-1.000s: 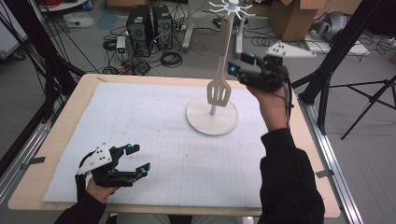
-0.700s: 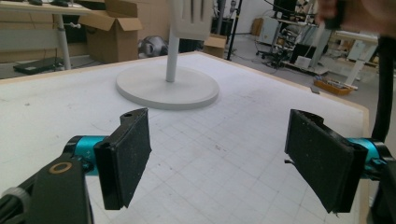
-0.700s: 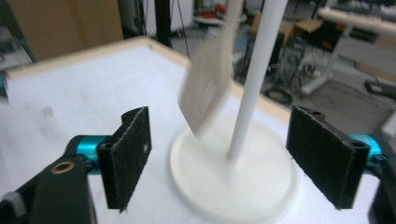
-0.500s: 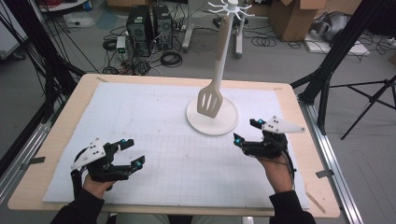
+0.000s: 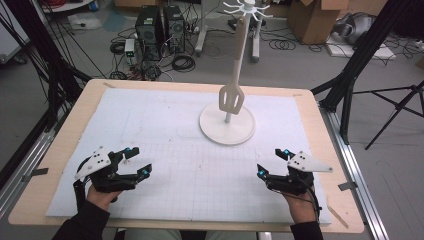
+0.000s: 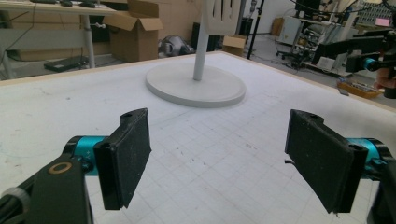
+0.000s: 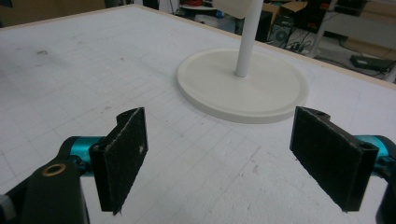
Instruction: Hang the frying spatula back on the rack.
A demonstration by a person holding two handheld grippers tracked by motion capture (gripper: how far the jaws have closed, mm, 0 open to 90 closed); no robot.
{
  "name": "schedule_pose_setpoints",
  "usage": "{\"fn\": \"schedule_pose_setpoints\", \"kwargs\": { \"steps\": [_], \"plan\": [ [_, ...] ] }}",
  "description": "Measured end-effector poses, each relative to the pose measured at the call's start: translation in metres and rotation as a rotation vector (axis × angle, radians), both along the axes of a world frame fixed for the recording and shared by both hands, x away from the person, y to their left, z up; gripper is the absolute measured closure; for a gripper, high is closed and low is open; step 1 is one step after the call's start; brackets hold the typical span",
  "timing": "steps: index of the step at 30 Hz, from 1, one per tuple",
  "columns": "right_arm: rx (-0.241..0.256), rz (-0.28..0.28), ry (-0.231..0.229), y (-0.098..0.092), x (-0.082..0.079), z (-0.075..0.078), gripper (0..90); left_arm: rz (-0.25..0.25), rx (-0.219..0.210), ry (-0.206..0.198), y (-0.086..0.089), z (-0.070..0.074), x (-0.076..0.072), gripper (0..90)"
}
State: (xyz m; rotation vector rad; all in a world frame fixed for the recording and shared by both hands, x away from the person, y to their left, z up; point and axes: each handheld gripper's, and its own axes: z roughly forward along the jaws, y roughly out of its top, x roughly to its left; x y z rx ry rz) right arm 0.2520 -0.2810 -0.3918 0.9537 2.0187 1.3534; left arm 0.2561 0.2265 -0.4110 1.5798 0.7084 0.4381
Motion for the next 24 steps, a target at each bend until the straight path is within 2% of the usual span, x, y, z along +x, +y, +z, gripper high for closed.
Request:
{"fn": "schedule_pose_setpoints", "kwargs": {
  "steps": [8,24],
  "plan": [
    [-0.019,-0.003,-0.023,0.0032,-0.0016,0.0007,17.9,0.015,0.000,-0.009,0.0026,0.0007,-0.0076,22.6],
    [-0.025,0.004,-0.008,0.0014,0.0012,-0.0026,18.0,0.034,-0.025,0.008,0.0074,-0.0008,-0.0053,22.6]
  ]
}}
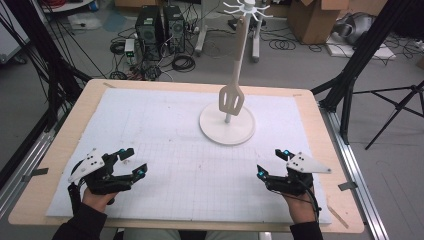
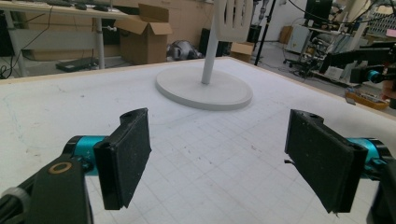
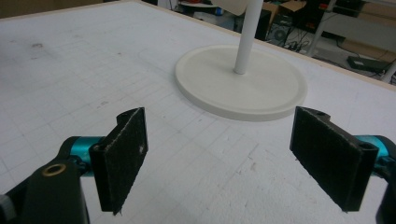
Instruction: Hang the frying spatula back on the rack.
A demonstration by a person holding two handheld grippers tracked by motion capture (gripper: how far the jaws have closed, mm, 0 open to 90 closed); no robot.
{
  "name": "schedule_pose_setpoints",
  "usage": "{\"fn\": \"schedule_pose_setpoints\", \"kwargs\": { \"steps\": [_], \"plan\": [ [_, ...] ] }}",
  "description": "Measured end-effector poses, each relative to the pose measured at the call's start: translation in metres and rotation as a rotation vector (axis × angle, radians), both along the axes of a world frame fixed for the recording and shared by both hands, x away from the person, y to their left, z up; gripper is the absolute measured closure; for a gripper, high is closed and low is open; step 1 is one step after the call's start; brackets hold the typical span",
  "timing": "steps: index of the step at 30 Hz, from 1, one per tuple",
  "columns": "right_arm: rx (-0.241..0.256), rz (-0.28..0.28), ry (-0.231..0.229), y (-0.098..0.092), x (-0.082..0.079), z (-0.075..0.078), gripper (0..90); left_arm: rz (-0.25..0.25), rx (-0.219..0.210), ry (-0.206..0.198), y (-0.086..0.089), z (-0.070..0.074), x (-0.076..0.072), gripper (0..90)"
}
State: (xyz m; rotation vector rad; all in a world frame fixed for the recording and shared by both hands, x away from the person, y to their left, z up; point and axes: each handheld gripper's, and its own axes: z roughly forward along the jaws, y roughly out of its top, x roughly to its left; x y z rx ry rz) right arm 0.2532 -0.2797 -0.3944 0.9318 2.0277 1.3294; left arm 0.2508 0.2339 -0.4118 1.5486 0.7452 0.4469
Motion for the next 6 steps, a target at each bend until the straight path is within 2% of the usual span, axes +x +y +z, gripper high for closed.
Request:
{"fn": "schedule_pose_setpoints", "kwargs": {
  "steps": [6],
  "plan": [
    [0.006,-0.002,0.006,-0.0013,0.0003,-0.0003,18.0,0.004,-0.004,0.005,0.0002,-0.0010,0.0008,22.6]
  ]
}}
